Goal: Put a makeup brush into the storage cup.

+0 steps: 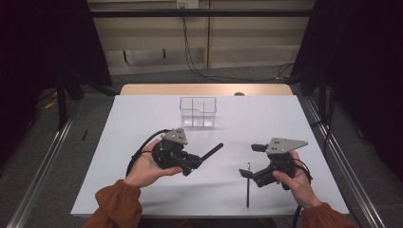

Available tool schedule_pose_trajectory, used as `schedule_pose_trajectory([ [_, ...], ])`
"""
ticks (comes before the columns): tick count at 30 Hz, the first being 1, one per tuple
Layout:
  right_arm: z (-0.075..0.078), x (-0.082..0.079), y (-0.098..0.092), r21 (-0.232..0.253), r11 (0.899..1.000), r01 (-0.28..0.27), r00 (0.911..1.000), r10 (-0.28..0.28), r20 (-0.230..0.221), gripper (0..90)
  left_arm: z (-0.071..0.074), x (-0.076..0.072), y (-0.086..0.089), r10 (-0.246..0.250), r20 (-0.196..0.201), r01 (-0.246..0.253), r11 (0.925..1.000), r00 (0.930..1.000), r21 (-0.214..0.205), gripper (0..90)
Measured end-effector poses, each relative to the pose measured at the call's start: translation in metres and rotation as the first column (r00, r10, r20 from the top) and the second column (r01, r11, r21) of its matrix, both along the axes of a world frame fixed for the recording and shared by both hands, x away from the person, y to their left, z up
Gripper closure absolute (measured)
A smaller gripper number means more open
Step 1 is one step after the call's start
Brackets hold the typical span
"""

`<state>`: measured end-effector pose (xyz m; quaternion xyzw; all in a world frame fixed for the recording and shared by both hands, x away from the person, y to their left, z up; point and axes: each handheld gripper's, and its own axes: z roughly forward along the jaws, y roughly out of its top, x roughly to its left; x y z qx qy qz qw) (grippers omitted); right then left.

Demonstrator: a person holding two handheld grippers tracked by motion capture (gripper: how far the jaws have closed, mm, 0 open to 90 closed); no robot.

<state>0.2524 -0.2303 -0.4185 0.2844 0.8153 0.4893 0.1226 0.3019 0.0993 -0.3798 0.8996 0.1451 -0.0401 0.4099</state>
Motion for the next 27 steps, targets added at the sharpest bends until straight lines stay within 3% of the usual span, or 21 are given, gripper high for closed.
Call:
schedule_pose_trajectory([
  [3, 0.002, 0.004, 0.003, -0.017, 1.0, -0.02, 0.9997, 0.019, -0.014, 2.1, 0.001, -0.001, -0.002, -0.008, 0.018, 0.008, 0.9999, 0.9998, 0.014, 77.6],
  [13, 0.009, 0.012, 0.015, -0.071, 0.994, -0.087, 0.9952, 0.084, -0.051, 2.2, 0.004, -0.002, -0.008, -0.062, 0.017, 0.061, 0.9953, 0.9979, 0.075, 77.6],
  [16, 0.011, 0.015, 0.019, -0.073, 0.99, -0.121, 0.9879, 0.113, -0.106, 2.2, 0.005, -0.002, -0.01, -0.07, 0.01, 0.069, 0.9947, 0.9975, 0.077, 77.6],
  [17, 0.012, 0.018, 0.02, -0.057, 0.988, -0.145, 0.9788, 0.134, -0.154, 2.5, 0.006, -0.001, -0.01, -0.073, 0.008, 0.072, 0.9943, 0.9973, 0.078, 77.6],
  [18, 0.012, 0.019, 0.021, -0.049, 0.986, -0.159, 0.9748, 0.149, -0.166, 2.8, 0.006, -0.001, -0.011, -0.078, 0.012, 0.076, 0.9936, 0.9969, 0.083, 77.6],
  [24, 0.017, 0.024, 0.029, -0.092, 0.979, -0.184, 0.9704, 0.166, -0.176, 2.9, 0.008, -0.002, -0.012, -0.095, 0.012, 0.093, 0.9893, 0.9954, 0.112, 77.6],
  [27, 0.021, 0.025, 0.034, -0.116, 0.968, -0.222, 0.9637, 0.2, -0.177, 2.5, 0.007, -0.001, -0.013, -0.113, 0.006, 0.111, 0.9851, 0.9936, 0.131, 77.6],
])
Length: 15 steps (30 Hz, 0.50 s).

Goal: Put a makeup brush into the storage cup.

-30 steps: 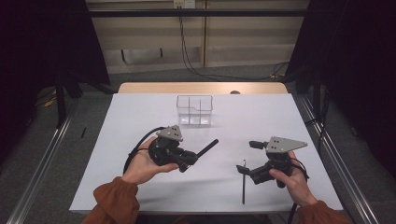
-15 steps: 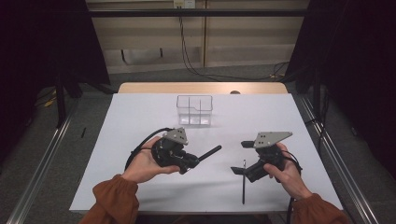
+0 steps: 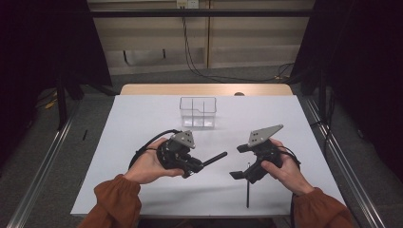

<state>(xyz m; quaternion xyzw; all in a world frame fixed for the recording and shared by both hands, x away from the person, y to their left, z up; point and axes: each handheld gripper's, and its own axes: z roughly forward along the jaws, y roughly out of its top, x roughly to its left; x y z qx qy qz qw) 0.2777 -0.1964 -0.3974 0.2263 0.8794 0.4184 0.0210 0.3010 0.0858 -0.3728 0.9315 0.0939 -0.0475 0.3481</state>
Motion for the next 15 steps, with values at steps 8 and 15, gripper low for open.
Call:
schedule_pose_trajectory([
  [8, 0.01, 0.0, 0.013, -0.063, 0.992, -0.109, 0.9938, 0.111, 0.014, 3.0, 0.001, 0.0, -0.003, -0.015, 0.003, 0.015, 0.9995, 0.9999, 0.028, 77.6],
  [15, 0.014, 0.006, 0.022, -0.11, 0.98, -0.165, 0.9862, 0.165, -0.014, 8.2, 0.002, 0.0, -0.006, -0.031, 0.002, 0.031, 0.9976, 0.9995, 0.061, 77.6],
])
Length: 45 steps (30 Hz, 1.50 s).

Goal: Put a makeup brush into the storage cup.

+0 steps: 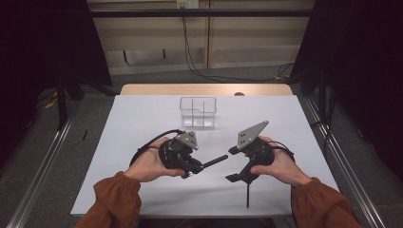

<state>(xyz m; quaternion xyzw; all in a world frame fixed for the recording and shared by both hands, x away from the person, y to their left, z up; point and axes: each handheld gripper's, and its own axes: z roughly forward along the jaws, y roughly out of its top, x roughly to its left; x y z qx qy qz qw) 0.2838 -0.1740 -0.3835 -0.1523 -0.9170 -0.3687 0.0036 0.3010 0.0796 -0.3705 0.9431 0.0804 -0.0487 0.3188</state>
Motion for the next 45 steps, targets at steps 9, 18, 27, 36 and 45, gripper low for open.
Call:
schedule_pose_trajectory([
  [9, 0.0, 0.008, 0.012, -0.108, 0.993, -0.039, 0.9989, 0.036, -0.028, 15.4, -0.001, -0.001, -0.007, -0.02, -0.002, 0.02, 0.9989, 0.9998, 0.041, 77.7],
  [18, -0.001, 0.012, 0.026, -0.215, 0.972, -0.095, 0.9944, 0.082, -0.066, 19.6, -0.006, -0.002, -0.014, -0.038, -0.002, 0.038, 0.9952, 0.9993, 0.09, 77.7],
  [27, 0.008, 0.018, 0.036, -0.255, 0.954, -0.156, 0.9873, 0.143, -0.069, 37.1, -0.006, -0.001, -0.016, -0.062, -0.014, 0.063, 0.9895, 0.998, 0.13, 77.6],
  [36, 0.003, 0.02, 0.042, -0.298, 0.934, -0.2, 0.9792, 0.179, -0.095, 55.2, -0.009, -0.002, -0.02, -0.075, -0.019, 0.077, 0.9845, 0.997, 0.158, 77.6],
  [45, 0.001, 0.02, 0.045, -0.313, 0.924, -0.22, 0.9752, 0.199, -0.097, 65.3, -0.012, -0.003, -0.021, -0.085, -0.008, 0.085, 0.9846, 0.9964, 0.153, 77.7],
])
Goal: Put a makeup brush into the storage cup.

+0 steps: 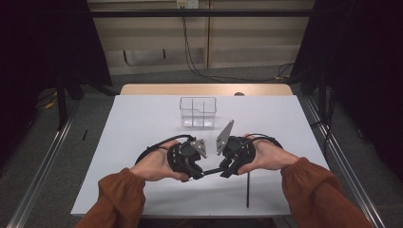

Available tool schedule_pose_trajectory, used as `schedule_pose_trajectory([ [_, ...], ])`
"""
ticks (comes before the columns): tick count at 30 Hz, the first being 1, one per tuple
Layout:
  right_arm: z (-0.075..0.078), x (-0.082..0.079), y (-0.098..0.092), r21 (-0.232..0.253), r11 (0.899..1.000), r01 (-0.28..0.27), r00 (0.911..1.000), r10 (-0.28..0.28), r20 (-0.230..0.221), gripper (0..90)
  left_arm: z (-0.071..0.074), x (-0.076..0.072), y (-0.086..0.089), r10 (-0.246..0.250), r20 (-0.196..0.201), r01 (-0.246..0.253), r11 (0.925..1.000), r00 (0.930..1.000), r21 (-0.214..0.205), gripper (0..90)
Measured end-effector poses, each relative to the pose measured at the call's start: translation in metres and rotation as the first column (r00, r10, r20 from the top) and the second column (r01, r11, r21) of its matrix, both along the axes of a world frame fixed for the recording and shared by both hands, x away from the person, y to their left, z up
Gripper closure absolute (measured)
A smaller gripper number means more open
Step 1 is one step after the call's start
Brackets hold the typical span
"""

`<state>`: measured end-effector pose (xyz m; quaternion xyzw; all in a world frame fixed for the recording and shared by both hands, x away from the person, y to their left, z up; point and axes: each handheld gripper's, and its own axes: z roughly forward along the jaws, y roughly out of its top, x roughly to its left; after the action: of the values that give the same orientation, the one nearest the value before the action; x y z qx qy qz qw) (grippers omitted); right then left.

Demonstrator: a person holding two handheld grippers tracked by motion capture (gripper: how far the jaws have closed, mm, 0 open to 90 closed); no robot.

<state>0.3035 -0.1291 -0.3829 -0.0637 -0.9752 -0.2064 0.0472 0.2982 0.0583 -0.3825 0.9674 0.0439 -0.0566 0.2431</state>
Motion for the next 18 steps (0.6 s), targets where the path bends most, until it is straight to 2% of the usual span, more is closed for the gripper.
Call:
schedule_pose_trajectory([
  [2, -0.0003, 0.0004, 0.0008, 0.015, 1.0, -0.006, 1.0, 0.006, 0.001, 65.7, -0.0009, 0.0001, -0.0014, -0.009, 0.003, 0.009, 0.9999, 1.0, 0.007, 77.7],
  [8, -0.0024, -0.0013, 0.0053, 0.007, 1.0, -0.018, 0.9998, 0.018, -0.004, 69.8, -0.004, -0.0006, -0.0029, -0.002, -0.008, 0.002, 1.0, 1.0, 0.002, 77.6],
  [14, -0.0061, -0.0013, 0.0083, 0.018, 0.999, -0.03, 0.9994, 0.03, -0.016, 74.8, -0.0051, -0.0003, -0.0029, -0.008, -0.009, 0.008, 1.0, 0.9999, -0.004, 77.6],
  [18, -0.0085, -0.0023, 0.0101, 0.019, 0.999, -0.044, 0.999, 0.044, 0.003, 78.7, -0.0053, 0.0004, -0.0011, 0.001, -0.006, -0.001, 1.0, 1.0, -0.009, 77.4],
])
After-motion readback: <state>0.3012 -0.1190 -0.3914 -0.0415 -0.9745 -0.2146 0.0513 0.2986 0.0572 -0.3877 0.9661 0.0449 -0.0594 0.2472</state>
